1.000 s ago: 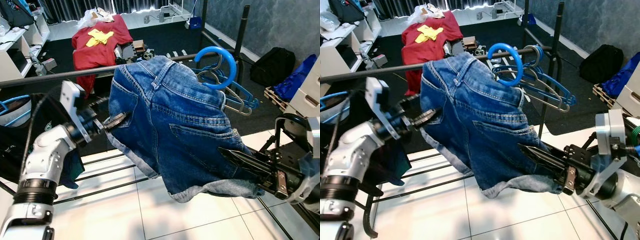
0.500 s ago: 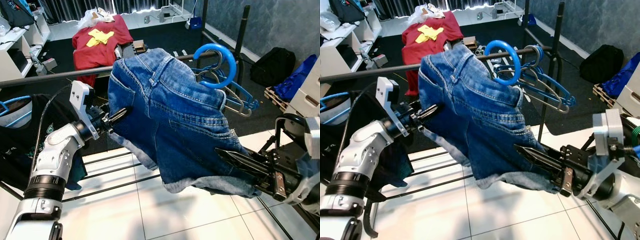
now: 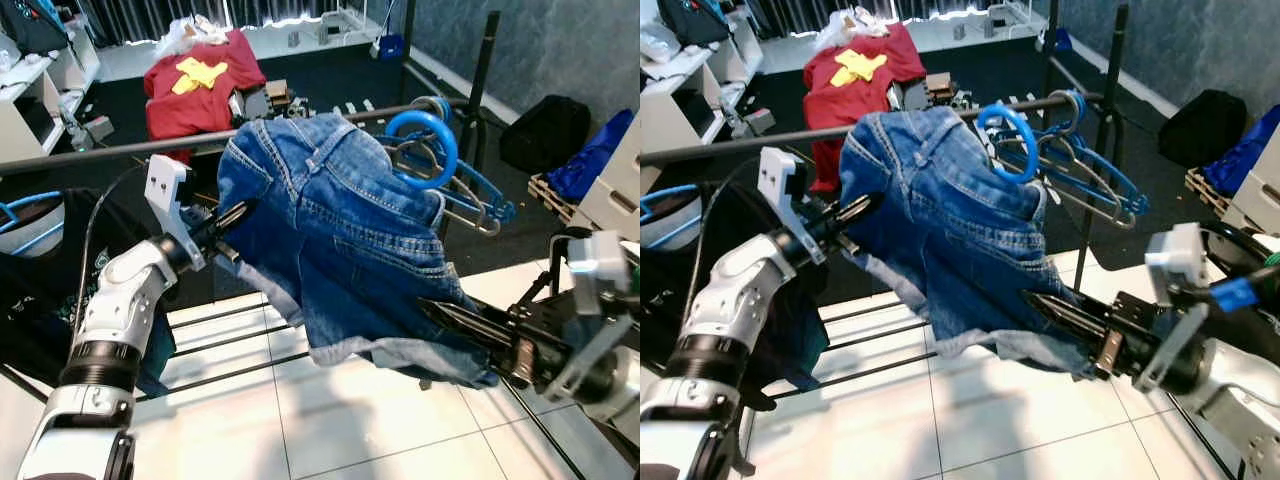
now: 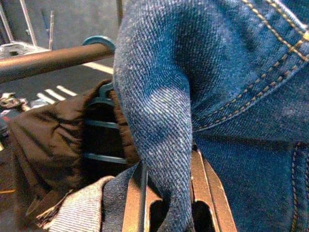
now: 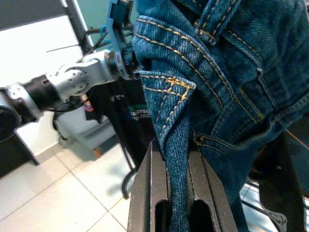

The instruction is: Hang hanger

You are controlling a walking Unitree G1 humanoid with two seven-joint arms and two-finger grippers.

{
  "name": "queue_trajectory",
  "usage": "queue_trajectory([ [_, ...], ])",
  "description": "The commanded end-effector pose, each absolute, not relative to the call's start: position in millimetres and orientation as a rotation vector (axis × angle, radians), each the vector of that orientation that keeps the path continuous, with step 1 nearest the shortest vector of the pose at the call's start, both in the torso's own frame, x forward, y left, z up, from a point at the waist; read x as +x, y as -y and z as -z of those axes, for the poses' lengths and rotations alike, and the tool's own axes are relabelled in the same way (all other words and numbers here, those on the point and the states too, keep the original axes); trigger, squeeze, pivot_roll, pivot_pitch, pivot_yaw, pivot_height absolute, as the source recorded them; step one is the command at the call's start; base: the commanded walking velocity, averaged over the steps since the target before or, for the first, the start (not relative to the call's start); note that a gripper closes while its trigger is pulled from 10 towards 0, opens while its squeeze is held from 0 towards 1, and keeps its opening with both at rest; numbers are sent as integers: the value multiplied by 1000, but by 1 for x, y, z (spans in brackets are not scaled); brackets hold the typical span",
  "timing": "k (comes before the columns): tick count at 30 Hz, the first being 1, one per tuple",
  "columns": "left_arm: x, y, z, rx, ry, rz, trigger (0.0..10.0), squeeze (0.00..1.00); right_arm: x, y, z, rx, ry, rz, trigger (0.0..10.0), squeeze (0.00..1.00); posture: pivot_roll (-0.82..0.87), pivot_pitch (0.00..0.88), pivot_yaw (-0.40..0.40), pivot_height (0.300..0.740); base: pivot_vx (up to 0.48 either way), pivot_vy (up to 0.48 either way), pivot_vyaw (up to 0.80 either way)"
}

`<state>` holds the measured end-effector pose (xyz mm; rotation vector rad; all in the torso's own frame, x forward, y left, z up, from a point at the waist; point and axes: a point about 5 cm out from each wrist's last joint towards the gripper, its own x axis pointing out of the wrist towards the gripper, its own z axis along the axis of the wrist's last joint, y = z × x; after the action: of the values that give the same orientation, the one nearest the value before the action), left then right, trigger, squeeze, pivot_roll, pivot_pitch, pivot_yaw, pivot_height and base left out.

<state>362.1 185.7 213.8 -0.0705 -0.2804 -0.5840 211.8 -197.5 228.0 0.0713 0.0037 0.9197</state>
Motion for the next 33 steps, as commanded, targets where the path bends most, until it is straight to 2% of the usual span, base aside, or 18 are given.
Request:
queue_trajectory([
  [1,364,-224,-222,-126,333,326,0,0,216,204,-212,84,-89,-840,10000,0,-113,93,87,740,0,0,0],
  [5,368,-223,-217,-156,315,218,0,0,227,204,-202,83,-117,-736,10000,0,-113,93,88,740,0,0,0],
  [9,368,-220,-215,-149,305,188,0,0,228,204,-202,84,-113,-727,10000,0,-113,95,89,740,0,0,0],
  [12,368,-224,-203,-193,255,51,0,0,230,201,-204,85,-87,-718,10000,0,-113,99,89,740,0,0,0],
  [15,368,-224,-203,-193,255,51,0,0,230,201,-204,85,-87,-718,10000,0,-113,99,89,740,0,0,0],
  [16,368,-227,-197,-206,226,-12,0,0,230,199,-209,90,-52,-724,10000,0,-112,99,89,740,0,0,0],
  [18,368,-227,-197,-206,226,-12,0,0,230,199,-209,90,-52,-724,10000,0,-112,99,89,740,0,0,0],
  [21,366,-233,-185,-205,178,-104,0,0,231,197,-220,102,33,-726,10000,0,-109,100,91,740,0,0,0],
  [24,365,-232,-184,-195,177,-133,0,0,236,199,-215,64,-10,-687,10000,0,-111,99,90,740,0,0,0],
  [26,366,-228,-188,-207,194,-108,0,0,237,200,-207,35,-62,-668,10000,0,-110,100,88,740,0,0,0],
  [27,367,-216,-195,-219,229,-25,0,0,239,201,-196,2,-126,-636,10000,0,-111,101,87,740,0,0,0],
  [30,366,-206,-199,-218,251,39,0,0,241,202,-193,-9,-145,-612,10000,0,-111,101,87,740,0,0,0],
  [31,363,-190,-199,-209,259,159,39,0,243,203,-192,-9,-145,-600,10000,0,-109,101,86,740,0,0,0],
  [32,363,-190,-199,-209,259,159,39,0,243,203,-192,-9,-145,-600,10000,0,-109,101,86,740,0,0,0],
  [33,358,-174,-198,-211,248,312,902,0,244,204,-192,-9,-143,-590,10000,0,-112,102,86,740,0,0,0],
])
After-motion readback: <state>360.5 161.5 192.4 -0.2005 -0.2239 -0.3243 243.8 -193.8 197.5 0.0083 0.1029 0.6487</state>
